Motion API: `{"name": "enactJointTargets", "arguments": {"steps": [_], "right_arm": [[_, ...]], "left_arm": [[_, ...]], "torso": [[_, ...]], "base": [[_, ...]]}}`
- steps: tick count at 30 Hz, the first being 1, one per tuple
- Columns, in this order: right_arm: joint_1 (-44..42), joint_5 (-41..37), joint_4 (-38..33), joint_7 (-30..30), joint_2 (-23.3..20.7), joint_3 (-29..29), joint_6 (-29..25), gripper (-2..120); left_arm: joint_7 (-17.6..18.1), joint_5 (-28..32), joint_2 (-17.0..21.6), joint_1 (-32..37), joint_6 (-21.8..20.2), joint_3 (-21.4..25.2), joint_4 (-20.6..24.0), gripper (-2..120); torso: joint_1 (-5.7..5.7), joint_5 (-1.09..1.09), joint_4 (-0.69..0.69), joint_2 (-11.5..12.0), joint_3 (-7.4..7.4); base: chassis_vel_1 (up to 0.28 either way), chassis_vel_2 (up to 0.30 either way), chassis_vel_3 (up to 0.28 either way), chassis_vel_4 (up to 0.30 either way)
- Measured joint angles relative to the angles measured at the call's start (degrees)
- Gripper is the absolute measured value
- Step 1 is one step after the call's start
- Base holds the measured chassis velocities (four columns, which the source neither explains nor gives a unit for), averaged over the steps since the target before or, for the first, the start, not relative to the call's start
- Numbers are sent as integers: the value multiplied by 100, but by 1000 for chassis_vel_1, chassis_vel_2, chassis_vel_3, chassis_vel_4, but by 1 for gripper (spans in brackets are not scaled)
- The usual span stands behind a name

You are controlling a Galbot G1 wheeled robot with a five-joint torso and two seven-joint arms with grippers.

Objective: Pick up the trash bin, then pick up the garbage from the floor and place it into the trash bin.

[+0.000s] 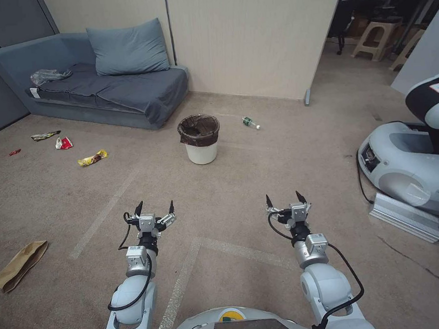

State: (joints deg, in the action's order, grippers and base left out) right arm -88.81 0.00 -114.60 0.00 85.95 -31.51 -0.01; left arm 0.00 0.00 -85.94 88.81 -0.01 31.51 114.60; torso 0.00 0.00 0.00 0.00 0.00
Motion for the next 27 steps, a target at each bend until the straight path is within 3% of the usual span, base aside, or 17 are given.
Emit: {"name": "enactJointTargets", "arguments": {"steps": [27], "right_arm": [[-32,22,-44,-3,10,6,3,100]], "left_arm": [[22,-12,-1,18,-38,-26,51,100]], "torso": [[0,0,-1,0,0]], "base": [[0,0,0,0]]}}
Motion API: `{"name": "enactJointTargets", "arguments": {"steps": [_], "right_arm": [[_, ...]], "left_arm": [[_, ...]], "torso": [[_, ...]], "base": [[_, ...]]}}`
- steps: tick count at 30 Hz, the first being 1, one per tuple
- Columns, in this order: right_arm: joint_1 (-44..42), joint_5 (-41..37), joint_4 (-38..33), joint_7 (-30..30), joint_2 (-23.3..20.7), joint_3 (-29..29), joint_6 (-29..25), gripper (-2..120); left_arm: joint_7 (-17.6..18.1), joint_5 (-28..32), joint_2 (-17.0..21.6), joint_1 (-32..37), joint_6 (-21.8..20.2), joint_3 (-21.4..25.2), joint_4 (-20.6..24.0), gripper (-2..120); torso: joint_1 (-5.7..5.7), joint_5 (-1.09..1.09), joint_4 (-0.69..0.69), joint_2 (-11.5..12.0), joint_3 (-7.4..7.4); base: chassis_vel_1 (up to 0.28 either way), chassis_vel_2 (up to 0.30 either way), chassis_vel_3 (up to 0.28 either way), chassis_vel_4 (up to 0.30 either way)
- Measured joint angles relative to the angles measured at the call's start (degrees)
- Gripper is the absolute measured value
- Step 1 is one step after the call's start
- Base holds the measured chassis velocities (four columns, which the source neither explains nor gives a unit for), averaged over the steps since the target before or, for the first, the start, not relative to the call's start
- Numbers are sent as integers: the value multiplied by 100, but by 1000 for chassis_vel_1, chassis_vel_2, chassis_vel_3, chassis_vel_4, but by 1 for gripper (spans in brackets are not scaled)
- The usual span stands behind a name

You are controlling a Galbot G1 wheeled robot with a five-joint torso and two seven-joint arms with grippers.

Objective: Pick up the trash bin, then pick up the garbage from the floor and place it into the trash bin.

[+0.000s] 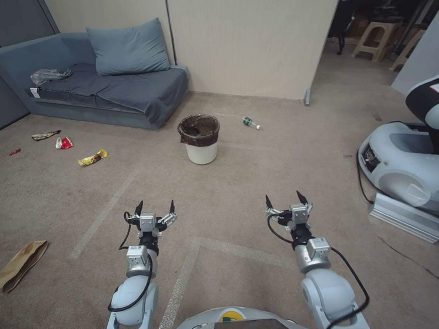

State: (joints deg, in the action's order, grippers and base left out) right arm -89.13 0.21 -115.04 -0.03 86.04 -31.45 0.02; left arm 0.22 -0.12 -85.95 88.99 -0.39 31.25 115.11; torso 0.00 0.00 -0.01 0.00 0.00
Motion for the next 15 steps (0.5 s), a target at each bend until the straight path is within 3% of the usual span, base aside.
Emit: {"name": "enactJointTargets", "arguments": {"steps": [5,7,10,13,15], "right_arm": [[-485,310,-686,-86,166,119,28,100],[-551,209,-731,-52,138,90,14,100],[-588,223,-751,-55,144,87,9,100],[-1090,613,-1490,-159,339,221,-9,100],[-1191,686,-1628,-178,377,248,-12,100]], "left_arm": [[164,-115,-5,134,-269,-175,348,100],[116,-88,-6,117,-187,-145,362,100],[158,-119,-6,143,-254,-169,403,100],[575,-439,-23,448,-938,-593,1191,100],[645,-494,-26,504,-1052,-670,1322,100]], "torso": [[0,1,1,0,0],[1,-1,-3,-1,1],[0,1,4,0,-1],[1,0,0,-1,0],[1,0,0,-1,0]], "base": [[0,0,0,0],[0,0,0,0],[0,0,0,0],[0,0,0,0],[0,0,0,0]]}}
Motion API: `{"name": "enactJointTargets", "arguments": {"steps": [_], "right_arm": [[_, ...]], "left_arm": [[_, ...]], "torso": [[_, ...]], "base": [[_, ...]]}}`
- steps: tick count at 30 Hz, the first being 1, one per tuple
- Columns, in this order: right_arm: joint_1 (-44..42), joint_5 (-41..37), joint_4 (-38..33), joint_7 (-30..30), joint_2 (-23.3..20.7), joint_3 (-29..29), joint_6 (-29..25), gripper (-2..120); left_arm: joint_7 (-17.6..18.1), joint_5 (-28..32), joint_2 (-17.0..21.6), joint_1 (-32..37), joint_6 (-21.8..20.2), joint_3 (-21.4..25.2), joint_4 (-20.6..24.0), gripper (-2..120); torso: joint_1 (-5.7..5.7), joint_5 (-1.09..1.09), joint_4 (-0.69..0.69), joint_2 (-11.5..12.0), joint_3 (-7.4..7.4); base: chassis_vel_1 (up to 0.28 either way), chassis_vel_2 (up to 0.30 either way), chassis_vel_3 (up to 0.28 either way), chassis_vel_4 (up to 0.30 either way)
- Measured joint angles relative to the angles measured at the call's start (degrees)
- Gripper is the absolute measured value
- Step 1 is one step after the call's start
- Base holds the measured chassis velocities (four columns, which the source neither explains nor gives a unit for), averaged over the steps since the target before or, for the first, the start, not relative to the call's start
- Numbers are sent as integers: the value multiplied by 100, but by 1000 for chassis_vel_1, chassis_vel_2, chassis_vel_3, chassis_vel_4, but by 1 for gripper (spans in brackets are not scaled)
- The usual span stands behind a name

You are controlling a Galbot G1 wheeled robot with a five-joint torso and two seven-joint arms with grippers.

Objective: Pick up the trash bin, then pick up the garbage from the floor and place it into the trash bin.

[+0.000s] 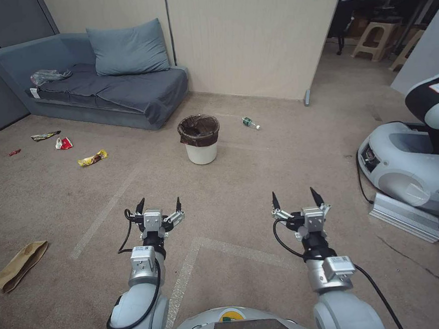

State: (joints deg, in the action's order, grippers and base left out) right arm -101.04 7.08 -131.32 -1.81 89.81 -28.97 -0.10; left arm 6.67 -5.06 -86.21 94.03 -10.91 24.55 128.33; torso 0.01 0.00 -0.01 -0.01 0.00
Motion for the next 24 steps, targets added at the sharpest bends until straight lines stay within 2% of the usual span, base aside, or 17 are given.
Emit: {"name": "enactJointTargets", "arguments": {"steps": [1,2,3,6,17,19,24], "right_arm": [[-124,95,-181,-27,44,32,-3,100],[-406,298,-587,-83,149,108,-8,100],[-406,298,-587,-83,149,108,-8,100],[-664,493,-962,-140,246,179,-15,100],[-661,517,-955,-143,242,184,-76,100],[-614,561,-709,-93,241,154,-487,100],[-587,574,-625,-74,239,141,-615,100]], "left_arm": [[101,-78,-6,76,-170,-93,190,100],[326,-251,-16,243,-534,-314,616,100],[326,-251,-16,243,-534,-314,616,100],[622,-479,-30,461,-1017,-615,1179,100],[651,-644,-44,476,-1049,-605,1176,100],[648,-658,-45,477,-1043,-600,1165,100],[644,-679,-51,476,-1038,-590,1158,100]], "torso": [[0,0,1,0,0],[0,1,1,0,0],[0,1,1,0,0],[0,1,2,0,1],[0,0,1,0,0],[0,1,1,0,0],[0,1,1,0,0]], "base": [[0,0,0,0],[0,0,0,0],[0,0,0,0],[0,0,0,0],[0,0,0,0],[0,0,0,0],[0,0,0,0]]}}
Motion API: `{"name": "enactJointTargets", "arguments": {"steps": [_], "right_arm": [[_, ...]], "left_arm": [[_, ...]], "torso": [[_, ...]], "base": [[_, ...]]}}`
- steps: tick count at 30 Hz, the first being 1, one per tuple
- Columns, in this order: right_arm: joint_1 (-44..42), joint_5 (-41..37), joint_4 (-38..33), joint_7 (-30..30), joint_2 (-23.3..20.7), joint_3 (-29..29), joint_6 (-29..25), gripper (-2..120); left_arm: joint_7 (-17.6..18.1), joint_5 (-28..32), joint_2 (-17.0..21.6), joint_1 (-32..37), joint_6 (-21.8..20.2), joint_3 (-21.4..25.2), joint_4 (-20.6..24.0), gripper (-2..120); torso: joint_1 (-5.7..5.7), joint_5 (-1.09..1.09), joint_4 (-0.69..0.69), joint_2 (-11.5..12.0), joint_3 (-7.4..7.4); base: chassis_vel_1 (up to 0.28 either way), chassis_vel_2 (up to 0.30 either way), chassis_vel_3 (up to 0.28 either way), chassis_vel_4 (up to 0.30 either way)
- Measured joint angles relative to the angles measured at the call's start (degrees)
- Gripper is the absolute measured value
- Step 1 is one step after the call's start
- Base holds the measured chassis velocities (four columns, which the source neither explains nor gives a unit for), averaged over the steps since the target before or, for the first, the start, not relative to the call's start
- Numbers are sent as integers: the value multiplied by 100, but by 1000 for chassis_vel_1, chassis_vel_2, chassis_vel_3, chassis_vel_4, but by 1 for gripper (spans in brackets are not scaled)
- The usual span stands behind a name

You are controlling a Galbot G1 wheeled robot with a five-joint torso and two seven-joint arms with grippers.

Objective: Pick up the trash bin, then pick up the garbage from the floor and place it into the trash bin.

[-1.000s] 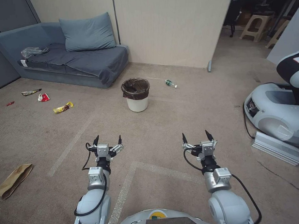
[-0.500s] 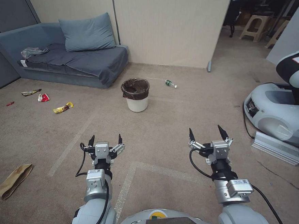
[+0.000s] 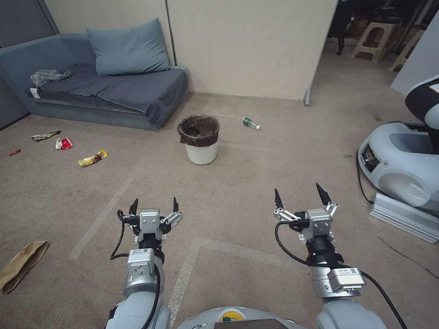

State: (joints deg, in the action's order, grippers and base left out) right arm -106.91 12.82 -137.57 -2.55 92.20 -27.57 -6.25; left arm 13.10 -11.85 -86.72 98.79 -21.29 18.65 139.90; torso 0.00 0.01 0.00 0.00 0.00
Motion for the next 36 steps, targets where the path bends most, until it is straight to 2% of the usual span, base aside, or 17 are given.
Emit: {"name": "enactJointTargets", "arguments": {"steps": [11,36], "right_arm": [[11,1,61,33,-3,-9,-83,100],[8,4,78,45,-6,-15,-112,100]], "left_arm": [[-7,-50,2,-3,6,4,-36,100],[-6,-75,-1,-6,21,8,-57,100]], "torso": [[0,-1,0,0,0],[0,0,0,1,0]], "base": [[-75,73,75,-77],[-240,246,251,-241]]}}
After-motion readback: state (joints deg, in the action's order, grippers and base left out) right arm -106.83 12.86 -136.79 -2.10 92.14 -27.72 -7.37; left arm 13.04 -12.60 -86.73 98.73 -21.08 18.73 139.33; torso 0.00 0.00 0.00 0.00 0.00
